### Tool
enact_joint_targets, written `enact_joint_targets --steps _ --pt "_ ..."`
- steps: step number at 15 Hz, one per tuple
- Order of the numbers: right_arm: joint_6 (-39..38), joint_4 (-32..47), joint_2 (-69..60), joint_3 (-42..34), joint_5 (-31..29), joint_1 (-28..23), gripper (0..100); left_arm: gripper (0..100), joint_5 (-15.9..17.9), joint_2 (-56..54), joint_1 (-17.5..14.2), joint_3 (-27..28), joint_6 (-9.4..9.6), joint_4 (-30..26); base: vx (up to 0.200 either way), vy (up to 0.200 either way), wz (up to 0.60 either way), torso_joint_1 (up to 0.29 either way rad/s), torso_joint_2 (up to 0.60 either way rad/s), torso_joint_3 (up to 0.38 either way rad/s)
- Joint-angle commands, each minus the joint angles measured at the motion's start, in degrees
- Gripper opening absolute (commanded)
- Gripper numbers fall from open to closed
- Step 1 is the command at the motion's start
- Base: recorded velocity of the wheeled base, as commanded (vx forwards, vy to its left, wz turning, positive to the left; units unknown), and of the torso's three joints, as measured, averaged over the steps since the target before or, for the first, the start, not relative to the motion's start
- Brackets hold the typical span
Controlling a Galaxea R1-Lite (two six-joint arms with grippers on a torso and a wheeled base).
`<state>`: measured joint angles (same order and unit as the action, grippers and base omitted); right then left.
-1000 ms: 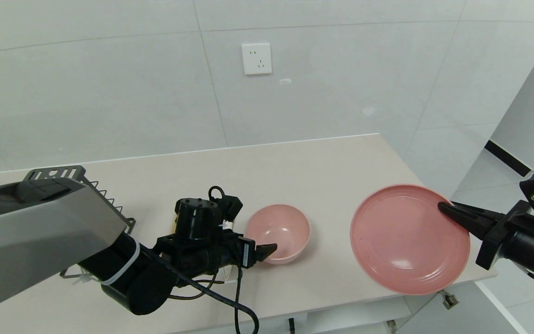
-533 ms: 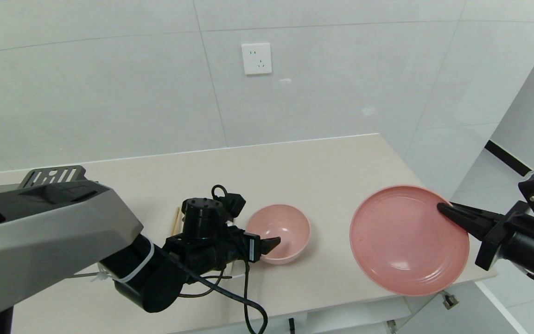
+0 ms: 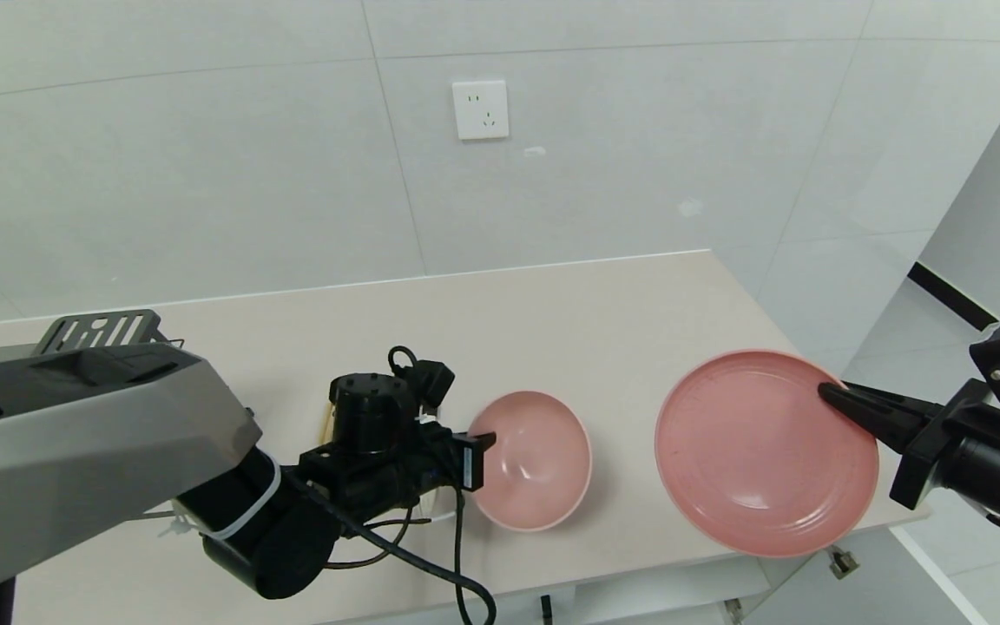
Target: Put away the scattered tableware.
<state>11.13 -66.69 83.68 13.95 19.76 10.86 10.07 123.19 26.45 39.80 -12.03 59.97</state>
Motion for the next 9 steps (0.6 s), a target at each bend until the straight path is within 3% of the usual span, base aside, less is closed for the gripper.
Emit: enact_joint_targets --steps 1,3,6,9 --pt "0.03 -0.1 -0.09 -0.06 0.01 -0.05 0 0 -0.05 -2.51 0.0 -2.98 1.49 5.07 0.0 0.0 0.0 0.0 0.0 0.0" --pt "0.03 -0.1 -0.09 -0.06 0.01 0.04 0 0 -0.05 -5.5 0.0 -5.44 3.68 8.76 0.0 0.0 0.0 0.0 0.0 0.0" --pt "-0.06 -0.37 -0.44 -1.2 0.01 -0.05 0 0 0.04 -11.3 0.0 -9.13 4.3 9.29 0.0 0.0 0.0 0.0 0.0 0.0" --pt "-0.06 -0.63 -1.67 -2.61 0.01 -0.05 0 0 0.21 -18.68 0.0 -12.82 6.85 9.29 0.0 0.0 0.0 0.0 0.0 0.0"
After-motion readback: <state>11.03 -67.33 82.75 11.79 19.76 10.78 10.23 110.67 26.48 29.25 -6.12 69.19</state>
